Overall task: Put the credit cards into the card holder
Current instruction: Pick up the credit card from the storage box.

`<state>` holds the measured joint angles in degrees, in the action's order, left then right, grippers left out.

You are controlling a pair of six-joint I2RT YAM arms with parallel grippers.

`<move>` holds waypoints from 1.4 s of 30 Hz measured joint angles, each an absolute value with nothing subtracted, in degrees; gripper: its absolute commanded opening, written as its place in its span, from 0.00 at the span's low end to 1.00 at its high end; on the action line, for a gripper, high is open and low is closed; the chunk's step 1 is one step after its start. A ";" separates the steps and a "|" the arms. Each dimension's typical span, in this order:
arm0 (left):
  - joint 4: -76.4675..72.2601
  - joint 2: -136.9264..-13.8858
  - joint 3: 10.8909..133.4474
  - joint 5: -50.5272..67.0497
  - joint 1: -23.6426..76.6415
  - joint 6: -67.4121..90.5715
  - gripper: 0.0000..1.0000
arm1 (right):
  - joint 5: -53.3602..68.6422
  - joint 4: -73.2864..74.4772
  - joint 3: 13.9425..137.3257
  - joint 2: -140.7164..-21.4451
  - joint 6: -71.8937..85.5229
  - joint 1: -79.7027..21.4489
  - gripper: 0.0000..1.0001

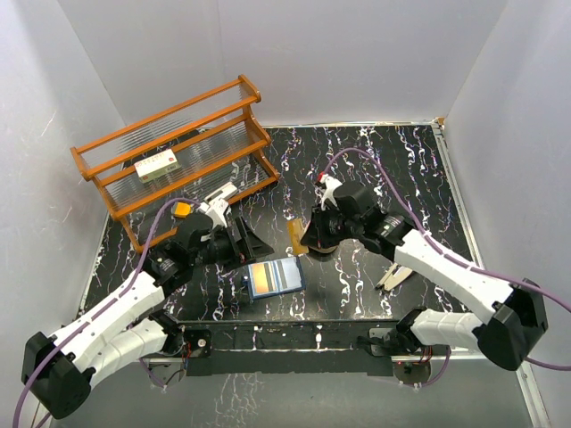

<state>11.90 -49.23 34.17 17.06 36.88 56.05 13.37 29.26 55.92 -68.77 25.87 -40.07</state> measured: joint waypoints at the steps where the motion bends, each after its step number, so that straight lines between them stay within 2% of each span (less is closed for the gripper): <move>1: 10.22 -48.99 34.17 17.52 36.88 56.69 0.74 | 14.79 28.69 55.00 -67.59 27.24 -40.18 0.00; 6: 2.09 -48.86 34.17 19.73 36.88 60.40 0.60 | 18.90 24.56 53.52 -62.78 33.69 -40.18 0.00; 17: -4.89 -51.79 36.34 21.98 36.88 64.25 0.46 | 27.77 4.80 39.79 -56.77 50.50 -40.18 0.00; 21: -5.72 -53.08 36.45 22.65 36.88 65.30 0.40 | 28.97 1.32 38.74 -54.57 53.17 -40.18 0.00; 26: -8.23 -51.99 36.34 22.98 36.88 67.66 0.19 | 30.37 -3.29 37.34 -53.87 55.37 -40.16 0.00; 29: -11.79 -51.22 34.79 23.14 36.84 69.49 0.00 | 31.62 -4.91 36.69 -54.89 56.16 -40.14 0.01; 34: -15.18 -51.18 32.23 22.72 36.21 71.07 0.00 | 31.88 -5.45 36.67 -56.77 56.77 -39.97 0.13; 42: -10.59 -51.07 32.38 21.37 36.58 67.77 0.00 | 28.84 -2.66 36.73 -59.48 55.00 -40.18 0.33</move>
